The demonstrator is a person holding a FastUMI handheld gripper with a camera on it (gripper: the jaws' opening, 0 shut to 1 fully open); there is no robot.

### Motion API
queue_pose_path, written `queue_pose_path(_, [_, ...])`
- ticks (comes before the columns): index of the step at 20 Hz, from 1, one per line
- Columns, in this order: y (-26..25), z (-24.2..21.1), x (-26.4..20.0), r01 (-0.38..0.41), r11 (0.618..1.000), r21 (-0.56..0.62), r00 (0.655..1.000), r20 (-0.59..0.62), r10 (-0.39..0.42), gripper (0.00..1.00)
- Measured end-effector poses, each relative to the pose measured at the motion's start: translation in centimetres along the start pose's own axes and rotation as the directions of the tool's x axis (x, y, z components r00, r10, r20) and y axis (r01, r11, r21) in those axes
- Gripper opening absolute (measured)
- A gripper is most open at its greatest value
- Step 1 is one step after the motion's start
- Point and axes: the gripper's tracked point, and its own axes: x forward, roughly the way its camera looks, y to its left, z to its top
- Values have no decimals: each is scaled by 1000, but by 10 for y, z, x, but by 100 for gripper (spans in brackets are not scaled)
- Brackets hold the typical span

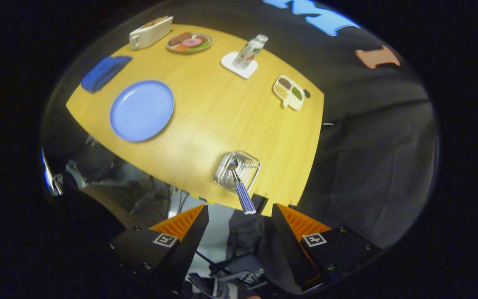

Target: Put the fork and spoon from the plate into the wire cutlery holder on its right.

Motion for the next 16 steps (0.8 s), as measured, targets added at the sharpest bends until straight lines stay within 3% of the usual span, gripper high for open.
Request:
queue_pose_path(2, [7, 23, -17, 0, 993, 115, 976, 216, -25, 94])
queue_pose_path(4, [5, 48, -38, -17, 971, 238, 903, 422, -87, 94])
queue_pose_path(6, [-2, 75, -71, -46, 943, 330, 763, 621, -180, 94])
queue_pose_path(8, [-13, 94, -123, -93, 906, 414, 554, 778, -298, 93])
queue_pose_path(10, [-15, 102, -163, -176, 860, 479, 375, 840, -391, 93])
queue_pose_path(11, [-14, 102, -178, -203, 842, 501, 305, 849, -432, 93])
queue_pose_path(12, [-15, 103, -182, -218, 829, 514, 260, 850, -459, 93])
queue_pose_path(13, [-8, 105, -182, -215, 831, 514, 242, 852, -464, 93])
queue_pose_path(15, [5, 111, -171, -141, 853, 502, 252, 852, -459, 93])
queue_pose_path(16, [16, 116, -165, -123, 864, 488, 273, 854, -443, 93])
